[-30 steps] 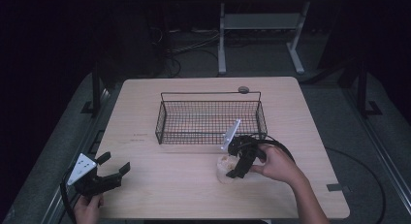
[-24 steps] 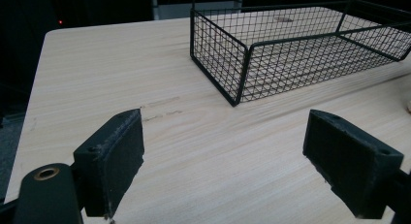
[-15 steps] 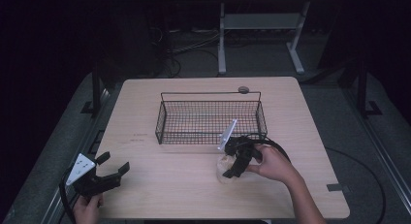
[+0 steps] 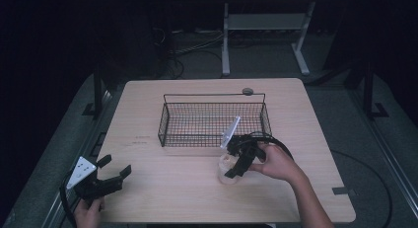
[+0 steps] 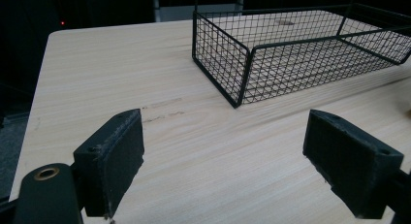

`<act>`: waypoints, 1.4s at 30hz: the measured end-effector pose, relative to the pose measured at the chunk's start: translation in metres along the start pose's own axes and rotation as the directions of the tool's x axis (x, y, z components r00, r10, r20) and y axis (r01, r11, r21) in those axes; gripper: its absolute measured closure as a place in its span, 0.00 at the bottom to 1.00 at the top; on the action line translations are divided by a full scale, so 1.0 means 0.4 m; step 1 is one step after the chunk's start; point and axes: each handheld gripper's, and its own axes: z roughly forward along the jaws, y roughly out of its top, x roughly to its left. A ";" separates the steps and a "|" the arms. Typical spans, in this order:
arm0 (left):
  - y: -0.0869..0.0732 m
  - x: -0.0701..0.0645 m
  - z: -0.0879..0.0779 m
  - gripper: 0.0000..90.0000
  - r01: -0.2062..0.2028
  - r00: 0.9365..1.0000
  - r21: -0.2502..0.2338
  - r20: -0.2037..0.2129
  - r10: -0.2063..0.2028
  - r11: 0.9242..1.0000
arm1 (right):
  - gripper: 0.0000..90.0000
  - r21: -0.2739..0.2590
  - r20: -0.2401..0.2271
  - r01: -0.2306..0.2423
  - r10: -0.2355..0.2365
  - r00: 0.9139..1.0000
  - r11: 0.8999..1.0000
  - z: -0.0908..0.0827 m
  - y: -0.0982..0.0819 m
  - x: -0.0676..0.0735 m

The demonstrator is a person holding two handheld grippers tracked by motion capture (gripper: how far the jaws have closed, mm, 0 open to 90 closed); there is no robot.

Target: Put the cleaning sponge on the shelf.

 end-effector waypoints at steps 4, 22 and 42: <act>0.000 0.001 -0.001 0.16 0.003 1.000 -0.002 -0.001 -0.003 1.000 | 0.31 0.005 0.012 0.009 -0.009 1.000 1.000 -0.014 0.013 -0.006; -0.002 0.007 -0.003 0.15 0.011 1.000 -0.005 -0.003 -0.011 1.000 | 0.31 -0.009 0.037 0.041 -0.041 0.998 0.999 -0.105 0.076 -0.059; -0.001 0.007 -0.001 0.15 0.006 1.000 -0.004 0.000 -0.006 1.000 | 0.32 -0.025 0.066 0.038 -0.036 0.997 0.999 -0.176 0.129 -0.128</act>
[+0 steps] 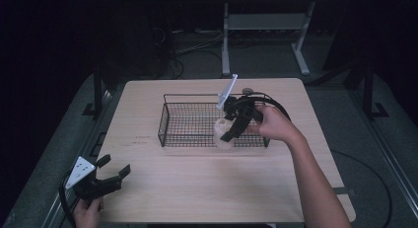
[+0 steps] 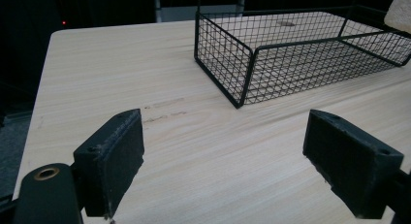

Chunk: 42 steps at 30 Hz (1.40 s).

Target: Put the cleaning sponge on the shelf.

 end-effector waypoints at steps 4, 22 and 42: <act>0.000 0.004 -0.002 0.15 0.006 1.000 -0.004 0.000 -0.006 1.000 | 0.32 -0.018 -0.020 -0.018 0.017 1.000 1.000 0.000 0.007 -0.029; 0.001 0.004 -0.003 0.16 0.002 1.000 -0.005 -0.002 -0.002 1.000 | 0.32 -0.019 -0.005 -0.084 0.084 0.996 0.996 -0.014 0.010 -0.122; 0.001 0.002 -0.003 0.15 0.007 1.000 -0.006 0.000 -0.007 1.000 | 0.31 0.018 0.027 -0.131 0.131 0.991 0.991 0.034 0.007 -0.191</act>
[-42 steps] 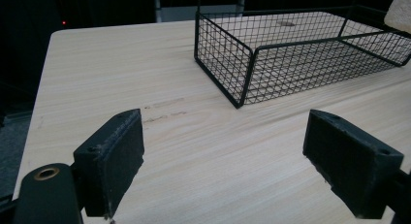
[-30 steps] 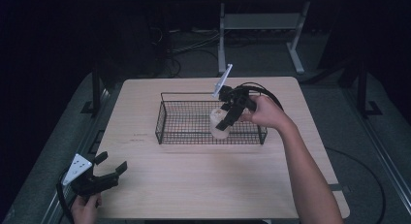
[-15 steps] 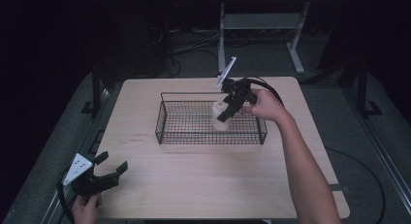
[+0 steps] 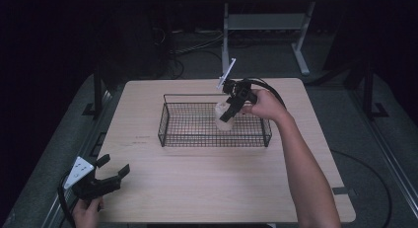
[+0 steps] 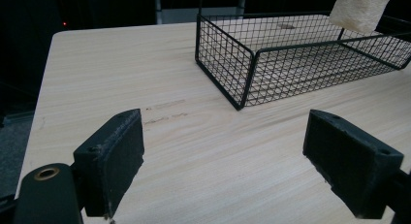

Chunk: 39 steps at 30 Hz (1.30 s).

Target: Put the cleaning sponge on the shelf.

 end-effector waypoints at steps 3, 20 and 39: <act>0.000 0.001 -0.001 0.15 0.002 1.000 -0.003 0.001 -0.002 1.000 | 0.31 0.003 0.004 -0.006 0.006 1.000 1.000 0.009 -0.003 -0.007; 0.000 0.001 -0.003 0.15 0.001 1.000 -0.005 0.000 -0.001 1.000 | 0.31 0.014 -0.021 -0.012 0.012 1.000 1.000 0.065 -0.018 -0.028; 0.000 0.004 -0.006 0.15 0.003 1.000 -0.006 0.002 -0.003 1.000 | 0.31 0.045 -0.022 -0.025 0.026 0.999 0.999 0.103 -0.034 -0.039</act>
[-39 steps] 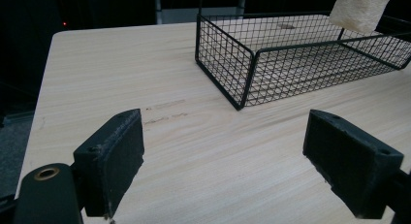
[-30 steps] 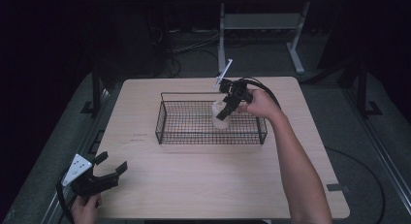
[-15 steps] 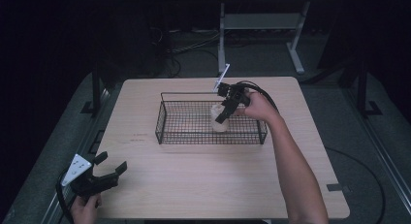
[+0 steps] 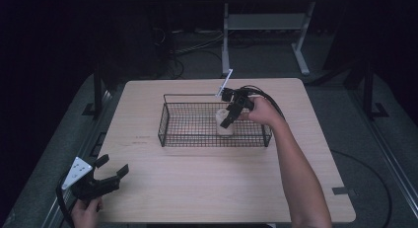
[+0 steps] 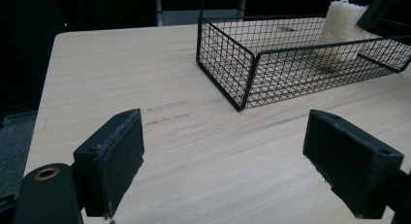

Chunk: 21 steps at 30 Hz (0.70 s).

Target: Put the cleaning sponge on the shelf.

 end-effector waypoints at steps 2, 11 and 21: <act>0.000 -0.001 0.000 0.15 0.000 1.000 -0.001 -0.002 0.000 1.000 | 0.31 -0.013 -0.011 -0.012 0.011 1.000 1.000 0.006 -0.009 -0.004; 0.001 -0.004 0.002 0.15 -0.002 1.000 0.000 0.000 0.002 1.000 | 0.31 0.001 -0.011 -0.009 0.009 1.000 1.000 0.025 -0.018 0.000; 0.000 -0.007 0.006 0.15 -0.004 1.000 0.007 0.002 0.004 1.000 | 0.31 -0.010 -0.029 -0.042 0.041 0.999 0.999 0.053 -0.049 -0.011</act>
